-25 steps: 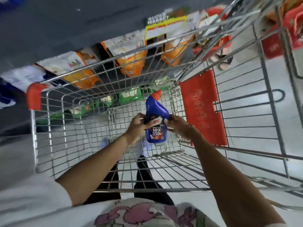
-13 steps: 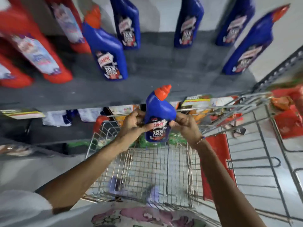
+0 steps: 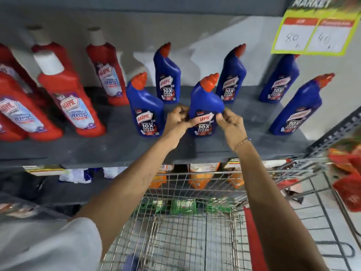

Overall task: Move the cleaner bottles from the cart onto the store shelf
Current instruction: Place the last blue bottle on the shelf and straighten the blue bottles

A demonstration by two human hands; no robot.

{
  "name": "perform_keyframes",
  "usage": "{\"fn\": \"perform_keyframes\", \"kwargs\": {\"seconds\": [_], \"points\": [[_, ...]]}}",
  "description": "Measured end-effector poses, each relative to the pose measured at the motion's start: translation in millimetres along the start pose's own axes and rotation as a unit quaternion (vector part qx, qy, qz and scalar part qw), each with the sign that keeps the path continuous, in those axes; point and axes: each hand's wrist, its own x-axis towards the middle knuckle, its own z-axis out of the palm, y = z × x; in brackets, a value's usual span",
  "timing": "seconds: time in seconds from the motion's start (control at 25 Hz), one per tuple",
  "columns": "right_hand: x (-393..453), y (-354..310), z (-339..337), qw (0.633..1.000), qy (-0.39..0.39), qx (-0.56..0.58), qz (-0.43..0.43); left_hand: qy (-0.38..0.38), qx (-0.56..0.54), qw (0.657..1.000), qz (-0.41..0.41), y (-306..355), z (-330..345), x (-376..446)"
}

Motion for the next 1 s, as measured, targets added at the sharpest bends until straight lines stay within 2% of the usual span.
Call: {"fn": "perform_keyframes", "kwargs": {"seconds": [0.12,0.36,0.48,0.56,0.68,0.76,0.84,0.92,1.0], "points": [[20.4,4.7,-9.8,1.0,0.02,-0.002,0.006,-0.012,-0.007,1.0,-0.003,-5.2,12.2,23.7],[25.2,10.2,-17.0,1.0,0.006,-0.017,0.022,-0.019,0.007,1.0,-0.014,-15.6,21.2,36.0],[23.1,10.1,-20.6,0.999,-0.01,-0.031,0.042,-0.009,0.08,0.997,0.001,-11.9,20.2,21.8],[17.0,16.8,-23.6,0.995,-0.036,-0.044,0.08,0.048,0.105,0.993,0.007,-21.6,10.2,-0.8],[9.0,24.7,-23.3,0.989,-0.041,-0.013,0.14,0.173,0.039,0.984,-0.022,-52.7,-23.5,-39.0],[12.6,23.6,-19.2,0.988,-0.046,-0.022,0.148,0.261,0.026,0.964,-0.05,-64.2,-62.0,-50.4],[17.6,23.6,-14.8,0.987,-0.049,-0.063,0.139,0.324,0.072,0.941,-0.063,-63.1,-98.7,-44.5],[19.0,26.6,-8.4,0.984,-0.028,-0.115,0.132,0.305,0.13,0.942,-0.056,-53.6,-122.1,-33.4],[14.9,24.2,-2.7,0.983,0.001,-0.137,0.124,0.214,0.185,0.958,-0.041,-44.1,-127.0,-22.8]]}}
